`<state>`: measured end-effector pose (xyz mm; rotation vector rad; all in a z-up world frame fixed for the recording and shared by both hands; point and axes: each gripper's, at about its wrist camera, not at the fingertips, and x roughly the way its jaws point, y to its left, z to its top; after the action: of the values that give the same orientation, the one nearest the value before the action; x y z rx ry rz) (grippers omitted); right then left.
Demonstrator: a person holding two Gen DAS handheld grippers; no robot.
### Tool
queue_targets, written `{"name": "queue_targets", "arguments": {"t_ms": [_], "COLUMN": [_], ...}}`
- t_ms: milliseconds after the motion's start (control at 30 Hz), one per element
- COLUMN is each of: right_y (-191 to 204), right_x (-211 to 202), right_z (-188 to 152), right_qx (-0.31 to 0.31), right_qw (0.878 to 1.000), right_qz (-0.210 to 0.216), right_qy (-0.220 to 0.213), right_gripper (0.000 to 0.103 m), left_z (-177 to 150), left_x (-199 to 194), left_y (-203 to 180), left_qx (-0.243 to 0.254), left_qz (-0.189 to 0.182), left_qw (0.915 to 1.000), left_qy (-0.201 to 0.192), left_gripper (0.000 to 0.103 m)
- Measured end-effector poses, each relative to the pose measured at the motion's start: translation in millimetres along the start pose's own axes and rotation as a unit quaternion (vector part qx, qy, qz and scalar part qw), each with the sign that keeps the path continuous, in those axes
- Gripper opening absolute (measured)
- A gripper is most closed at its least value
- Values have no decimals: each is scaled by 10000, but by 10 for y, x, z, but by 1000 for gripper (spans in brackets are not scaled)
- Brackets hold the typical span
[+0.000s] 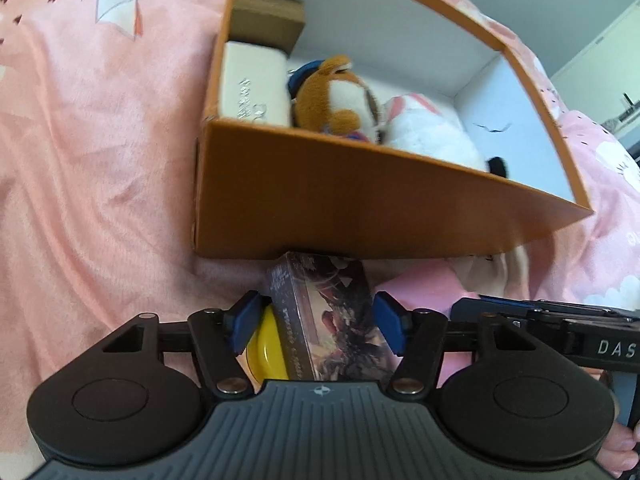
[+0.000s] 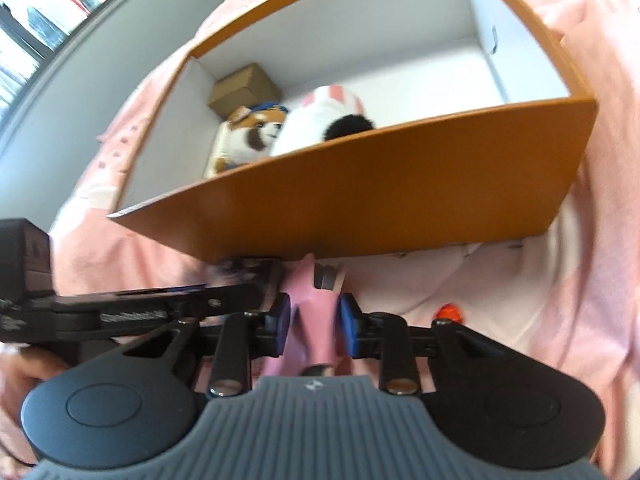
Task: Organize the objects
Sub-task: 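Grasp the pink pouch with the right gripper while the left grasps the photo card box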
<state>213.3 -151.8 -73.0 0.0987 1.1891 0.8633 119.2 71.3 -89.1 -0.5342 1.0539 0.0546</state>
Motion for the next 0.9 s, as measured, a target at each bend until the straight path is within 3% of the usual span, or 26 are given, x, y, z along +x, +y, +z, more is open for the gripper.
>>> {"name": "queue_targets", "arguments": {"t_ms": [67, 200, 533, 733, 900], "right_y": [9, 79, 16, 33, 54], "right_x": [-18, 10, 20, 55, 100], "right_z": [-6, -9, -93, -120, -135], "right_qx": [86, -27, 148, 63, -37], "right_qw": [9997, 9999, 9992, 9992, 9994], "right_qz": [210, 127, 209, 153, 1], "right_qy": [47, 84, 303, 356, 348], "right_gripper": [29, 29, 31, 30, 30], "left_z": [-21, -58, -54, -163, -179], "left_x": [-78, -211, -301, -191, -105], "left_y": [-47, -93, -85, -122, -148], "left_qx": [99, 161, -283, 313, 562], "left_qz": [-27, -178, -651, -526, -503], "left_qw": [9999, 9996, 9975, 9978, 9968], "left_qy": [-54, -139, 1, 272, 256], "left_gripper": [64, 59, 48, 48, 49]}}
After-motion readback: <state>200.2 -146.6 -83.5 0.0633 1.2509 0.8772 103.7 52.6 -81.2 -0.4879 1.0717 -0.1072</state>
